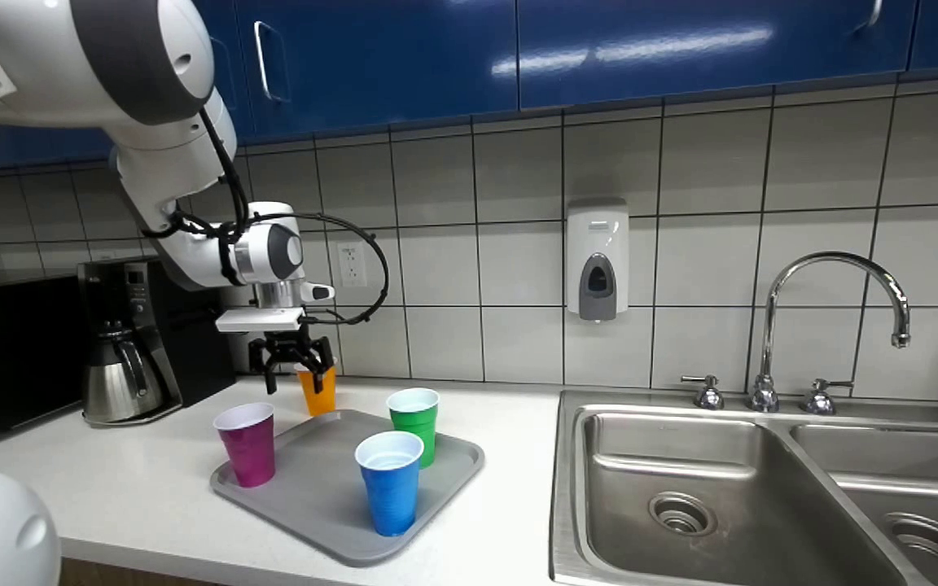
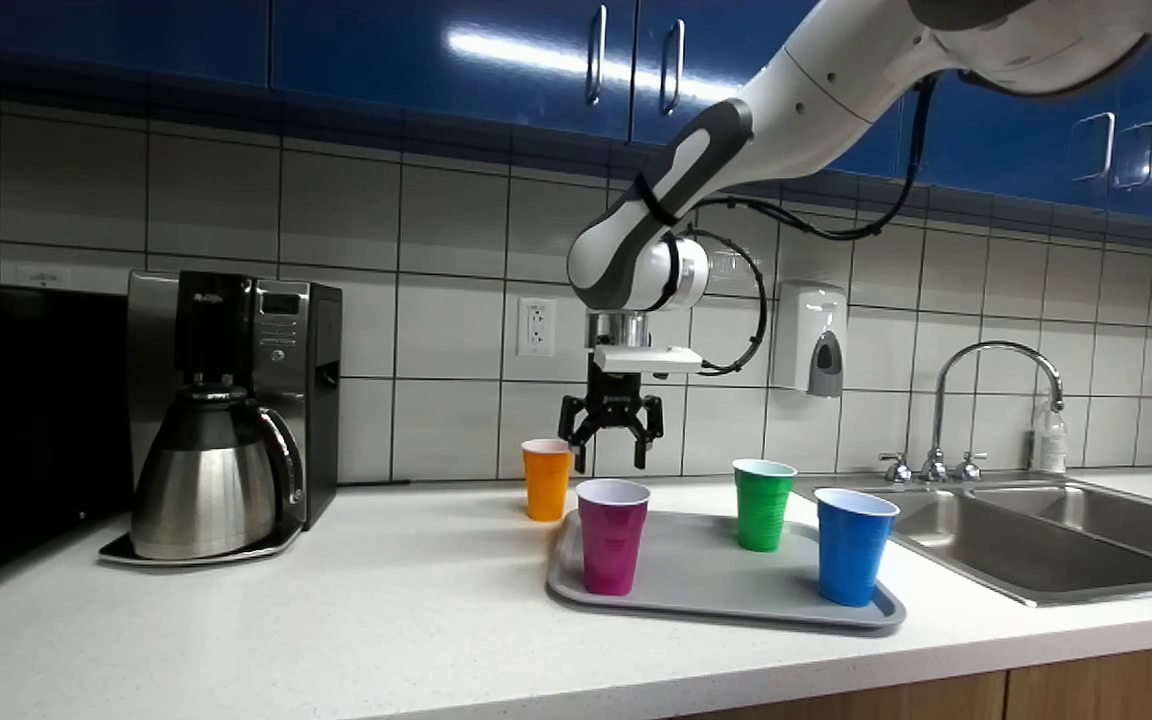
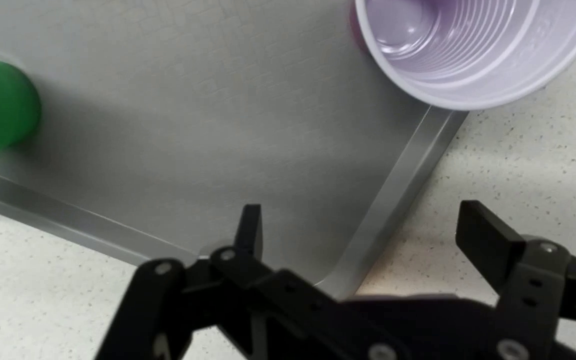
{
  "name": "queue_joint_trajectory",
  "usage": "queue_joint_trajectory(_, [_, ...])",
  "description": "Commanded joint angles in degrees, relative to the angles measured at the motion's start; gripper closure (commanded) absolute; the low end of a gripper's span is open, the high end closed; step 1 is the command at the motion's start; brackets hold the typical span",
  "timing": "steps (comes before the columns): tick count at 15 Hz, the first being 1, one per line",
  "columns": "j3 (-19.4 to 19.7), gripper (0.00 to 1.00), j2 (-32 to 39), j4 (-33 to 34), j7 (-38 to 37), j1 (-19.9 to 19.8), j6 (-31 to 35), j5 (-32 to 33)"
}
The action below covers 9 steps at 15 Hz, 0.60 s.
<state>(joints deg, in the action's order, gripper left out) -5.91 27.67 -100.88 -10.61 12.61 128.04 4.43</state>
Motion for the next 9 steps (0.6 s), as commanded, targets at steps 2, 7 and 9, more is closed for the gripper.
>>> queue_joint_trajectory(2, [1.12,0.0,3.96,5.91,-0.53,1.01,-0.7,1.51])
queue_joint_trajectory(7, [1.7,0.0,5.99,9.36,-0.53,1.2,-0.53,1.36])
queue_joint_trajectory(9, [1.88,0.0,6.53,10.51,-0.55,1.19,-0.42,1.23])
